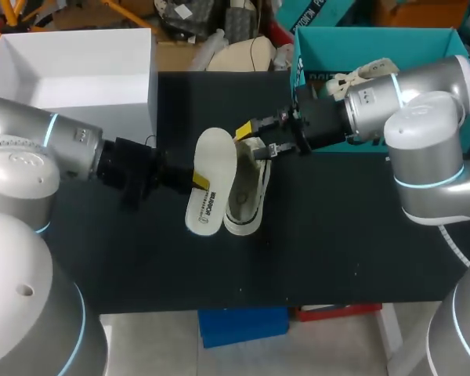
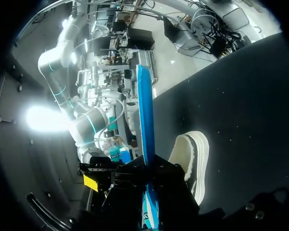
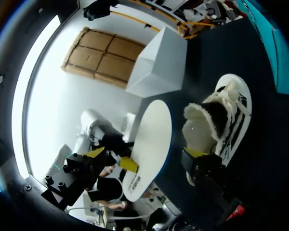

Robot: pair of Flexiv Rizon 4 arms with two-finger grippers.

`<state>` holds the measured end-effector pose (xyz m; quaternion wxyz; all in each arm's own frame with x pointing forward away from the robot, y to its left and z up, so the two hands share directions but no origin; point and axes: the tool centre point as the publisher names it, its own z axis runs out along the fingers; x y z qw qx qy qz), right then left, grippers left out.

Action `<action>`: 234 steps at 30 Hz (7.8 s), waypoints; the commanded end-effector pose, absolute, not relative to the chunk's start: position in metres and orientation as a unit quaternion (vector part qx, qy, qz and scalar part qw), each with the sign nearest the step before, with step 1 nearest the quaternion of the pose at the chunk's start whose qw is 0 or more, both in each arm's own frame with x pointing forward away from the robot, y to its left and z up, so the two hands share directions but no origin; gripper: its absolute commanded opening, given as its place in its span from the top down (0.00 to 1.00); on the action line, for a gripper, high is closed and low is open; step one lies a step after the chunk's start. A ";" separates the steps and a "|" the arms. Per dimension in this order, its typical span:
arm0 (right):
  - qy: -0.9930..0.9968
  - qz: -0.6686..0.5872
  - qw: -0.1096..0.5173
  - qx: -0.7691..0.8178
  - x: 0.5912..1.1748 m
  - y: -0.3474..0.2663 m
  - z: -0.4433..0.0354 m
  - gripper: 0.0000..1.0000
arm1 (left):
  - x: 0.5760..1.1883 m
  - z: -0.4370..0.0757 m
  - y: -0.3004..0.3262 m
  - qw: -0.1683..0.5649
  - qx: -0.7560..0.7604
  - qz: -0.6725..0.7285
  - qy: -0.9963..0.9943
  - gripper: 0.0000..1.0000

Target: Take the shoe out of the shoebox, open the shoe tongue, remove and reinsert the insole, then place the shoe into the shoebox

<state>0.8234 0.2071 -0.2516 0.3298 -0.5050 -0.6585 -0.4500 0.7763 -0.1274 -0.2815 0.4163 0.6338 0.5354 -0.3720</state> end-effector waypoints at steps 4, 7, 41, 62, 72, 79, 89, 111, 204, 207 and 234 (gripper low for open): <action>-0.659 -0.449 0.328 -0.507 0.823 0.208 -0.251 0.00 | 0.775 -0.280 -0.129 0.410 0.638 -0.362 0.542 1.00; -0.659 -0.449 0.328 -0.507 0.823 0.208 -0.251 0.00 | 0.773 -0.280 -0.128 0.401 0.637 -0.372 0.544 1.00; -0.720 -0.363 0.169 -0.567 0.690 0.109 -0.231 0.00 | 0.739 -0.284 -0.149 0.257 0.675 -0.430 0.542 1.00; -0.722 -0.354 0.173 -0.569 0.687 0.107 -0.229 0.00 | 0.726 -0.293 -0.147 0.113 0.715 -0.397 0.564 1.00; -0.722 -0.354 0.173 -0.569 0.687 0.107 -0.229 0.00 | 0.731 -0.304 -0.148 0.085 0.712 -0.408 0.565 1.00; -0.722 -0.354 0.173 -0.569 0.687 0.107 -0.229 0.00 | 0.739 -0.318 -0.153 0.068 0.712 -0.411 0.565 1.00; -0.722 -0.354 0.173 -0.569 0.687 0.107 -0.229 0.00 | 0.757 -0.333 -0.167 0.065 0.711 -0.416 0.564 1.00; -0.722 -0.354 0.173 -0.569 0.687 0.107 -0.229 0.00 | 0.817 -0.368 -0.194 0.139 0.704 -0.396 0.573 1.00; -0.722 -0.354 0.173 -0.569 0.687 0.107 -0.229 0.00 | 0.824 -0.381 -0.197 0.103 0.719 -0.228 0.648 1.00; -0.722 -0.354 0.173 -0.569 0.687 0.107 -0.229 0.00 | 0.821 -0.385 -0.196 0.091 0.723 -0.214 0.650 1.00; -0.722 -0.354 0.173 -0.569 0.687 0.107 -0.229 0.00 | 0.807 -0.357 -0.197 0.078 0.763 -0.113 0.632 1.00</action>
